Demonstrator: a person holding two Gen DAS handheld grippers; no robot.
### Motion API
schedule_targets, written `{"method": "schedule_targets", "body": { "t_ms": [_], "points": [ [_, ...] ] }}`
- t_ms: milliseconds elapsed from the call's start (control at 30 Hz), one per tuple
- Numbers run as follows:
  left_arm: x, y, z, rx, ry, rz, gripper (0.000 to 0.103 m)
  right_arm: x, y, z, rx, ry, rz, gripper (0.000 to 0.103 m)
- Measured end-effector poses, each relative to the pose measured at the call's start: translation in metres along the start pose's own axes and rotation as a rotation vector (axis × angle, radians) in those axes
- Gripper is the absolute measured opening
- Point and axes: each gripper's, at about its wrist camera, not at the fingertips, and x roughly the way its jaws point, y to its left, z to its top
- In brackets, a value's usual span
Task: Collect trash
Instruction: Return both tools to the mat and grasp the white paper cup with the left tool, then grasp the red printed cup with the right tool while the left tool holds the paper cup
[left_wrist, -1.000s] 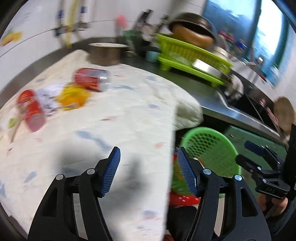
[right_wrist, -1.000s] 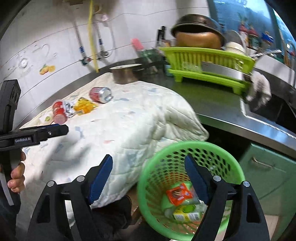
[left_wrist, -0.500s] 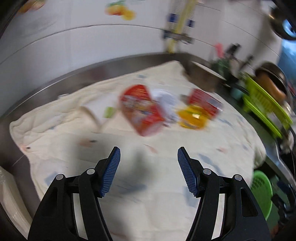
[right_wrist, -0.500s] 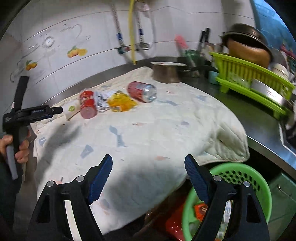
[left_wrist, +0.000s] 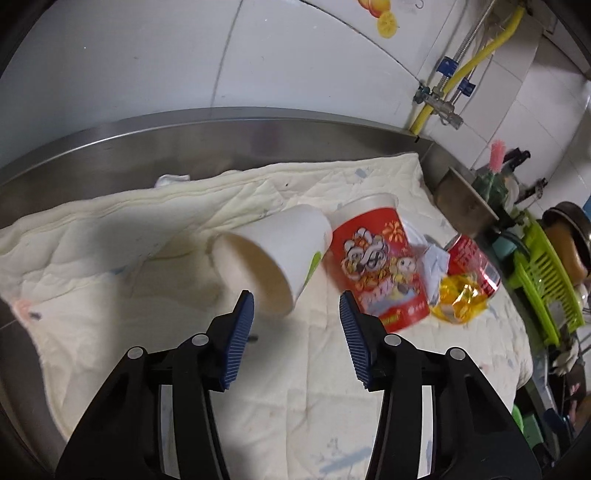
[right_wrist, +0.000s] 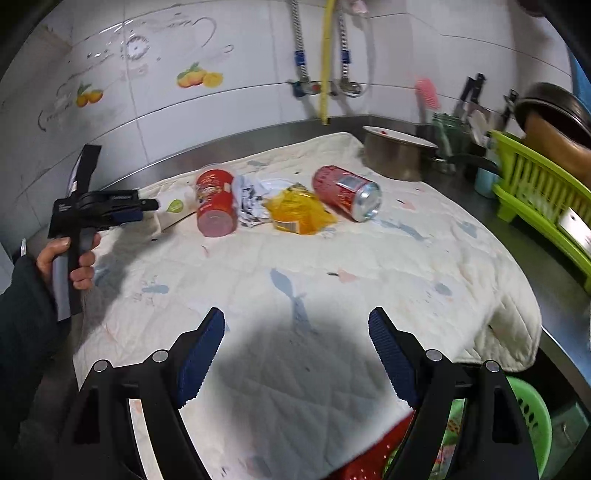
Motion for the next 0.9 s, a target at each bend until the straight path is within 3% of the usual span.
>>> {"method": "schedule_targets", "body": {
  "t_ms": [100,333,533,900],
  "points": [
    [0.012,0.000,0.005,-0.002,0.008,-0.008,0.047,0.012,0.011,0.011,-0.033,0.001,0.011,0.077],
    [0.033,0.006,0.009,-0.031,0.028,-0.041,0.019,0.036,0.033,0.036,-0.084,0.002,0.050,0.077],
    [0.032,0.014,0.008,-0.052,0.021,-0.076,0.002,0.061,0.059,0.063,-0.124,0.006,0.119,0.075],
    [-0.012,0.034,-0.005,-0.123,-0.027,-0.067,0.001,0.127,0.103,0.104,-0.172,0.045,0.209,0.067]
  ]
}}
